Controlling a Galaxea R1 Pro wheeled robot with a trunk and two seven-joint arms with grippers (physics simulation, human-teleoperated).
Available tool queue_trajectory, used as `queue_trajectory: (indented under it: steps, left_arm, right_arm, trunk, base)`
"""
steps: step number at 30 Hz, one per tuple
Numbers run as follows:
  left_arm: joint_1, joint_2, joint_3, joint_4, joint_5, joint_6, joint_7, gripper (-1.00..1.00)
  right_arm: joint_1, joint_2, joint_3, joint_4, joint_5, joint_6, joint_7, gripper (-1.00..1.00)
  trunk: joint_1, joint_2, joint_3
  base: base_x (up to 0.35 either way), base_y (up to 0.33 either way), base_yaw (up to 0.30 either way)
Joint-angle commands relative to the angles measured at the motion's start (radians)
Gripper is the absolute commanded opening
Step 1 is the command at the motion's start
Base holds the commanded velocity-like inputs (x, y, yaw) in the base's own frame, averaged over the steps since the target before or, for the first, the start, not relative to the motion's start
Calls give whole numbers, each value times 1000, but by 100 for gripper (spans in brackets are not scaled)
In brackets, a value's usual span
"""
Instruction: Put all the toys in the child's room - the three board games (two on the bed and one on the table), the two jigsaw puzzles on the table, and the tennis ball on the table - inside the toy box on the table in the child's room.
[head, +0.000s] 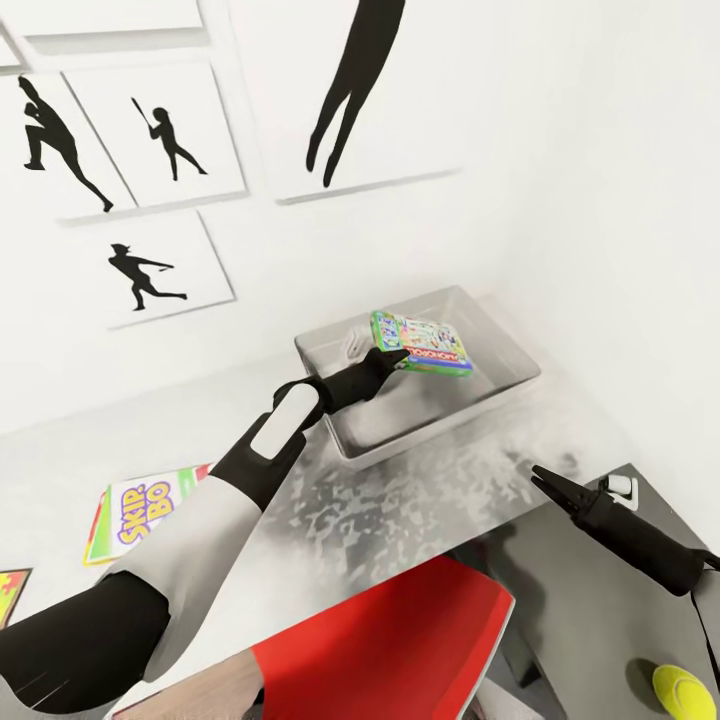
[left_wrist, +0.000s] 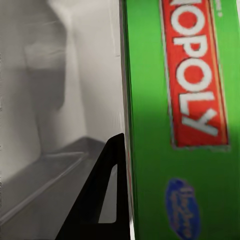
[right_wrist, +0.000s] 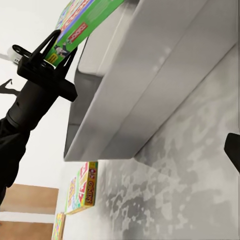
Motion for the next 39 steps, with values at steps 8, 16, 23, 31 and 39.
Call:
queue_trajectory:
  steps: [8,16,23,31,39]
  left_arm:
    - [-2,0,0,0,9,3,2,-100]
    - [-2,0,0,0,10,3,2,-100]
    - [-3,0,0,-26,9,6,1,-100]
    - [-2,0,0,-55,9,9,1,-100]
    - [-3,0,-1,-58,9,10,1,-100]
  right_arm:
    - [0,0,-1,0,0,5,2,100]
    - [-1,1,-1,0,0,3,3,100]
    - [0,1,-1,0,0,0,3,100]
    - [0,1,0,0,0,-1,3,100]
    - [0,1,0,1,0,-2,3,100]
  trunk:
    - [0,-2,-14]
    - [0,-2,-28]
    - [0,-2,-39]
    - [0,-2,-52]
    - [0,-2,-65]
  base:
    - [0,0,0]
    - [0,0,0]
    - [0,0,0]
    - [0,0,0]
    - [0,0,0]
